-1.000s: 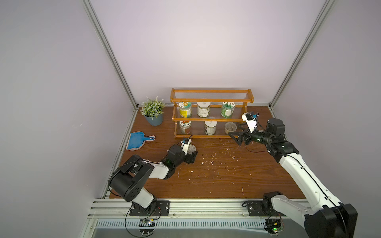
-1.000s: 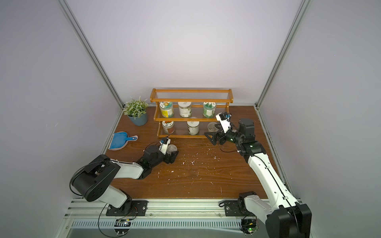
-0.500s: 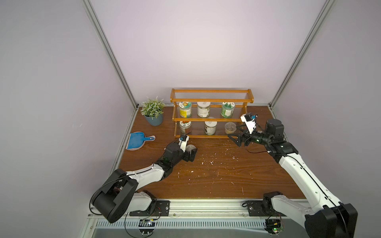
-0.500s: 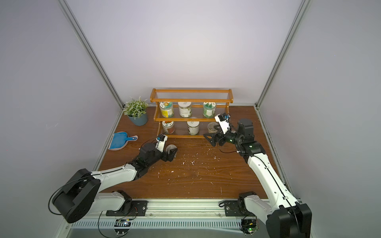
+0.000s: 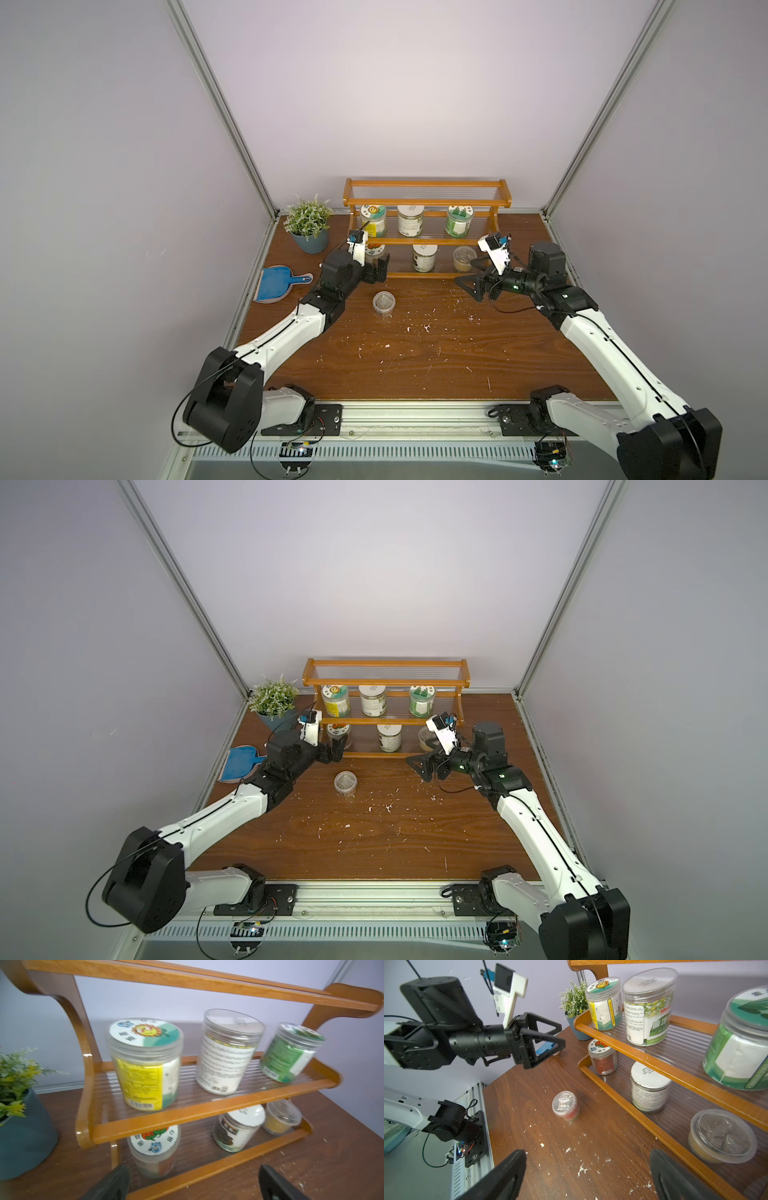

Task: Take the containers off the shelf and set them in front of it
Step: 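Pick up a container from the shelf.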

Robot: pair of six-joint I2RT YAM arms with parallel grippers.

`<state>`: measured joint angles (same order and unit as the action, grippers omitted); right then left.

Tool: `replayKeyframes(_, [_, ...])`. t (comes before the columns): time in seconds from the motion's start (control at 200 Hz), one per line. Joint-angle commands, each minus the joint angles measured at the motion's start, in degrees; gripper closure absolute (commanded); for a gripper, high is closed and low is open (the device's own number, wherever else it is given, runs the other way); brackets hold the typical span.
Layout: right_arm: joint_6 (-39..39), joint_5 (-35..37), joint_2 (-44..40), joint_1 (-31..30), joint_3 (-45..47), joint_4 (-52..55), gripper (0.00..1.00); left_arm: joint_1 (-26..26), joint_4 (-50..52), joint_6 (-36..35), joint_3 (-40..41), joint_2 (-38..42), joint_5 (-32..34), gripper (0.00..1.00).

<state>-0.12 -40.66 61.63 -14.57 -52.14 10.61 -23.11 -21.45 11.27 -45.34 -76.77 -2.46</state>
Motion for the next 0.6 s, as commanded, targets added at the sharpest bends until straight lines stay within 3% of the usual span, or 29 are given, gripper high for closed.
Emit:
replayKeyframes(0.0, [-0.8, -1.0, -1.0, -0.4, -2.3, -0.8, 0.01, 1.9, -2.1, -2.8, -4.8, -4.1, 0.4, 0.01])
replayKeyframes(0.395, [-1.1, 0.4, -2.5, -0.3, -1.9, 0.1, 0.0, 4.3, -4.2, -3.4, -15.6, -14.9, -1.1, 0.01])
replayKeyframes(0.59, [-1.2, 0.7, -2.7, -0.4, -2.0, 0.4, 0.0, 4.8, -4.2, -2.9, -18.8, -18.2, 1.8, 0.0])
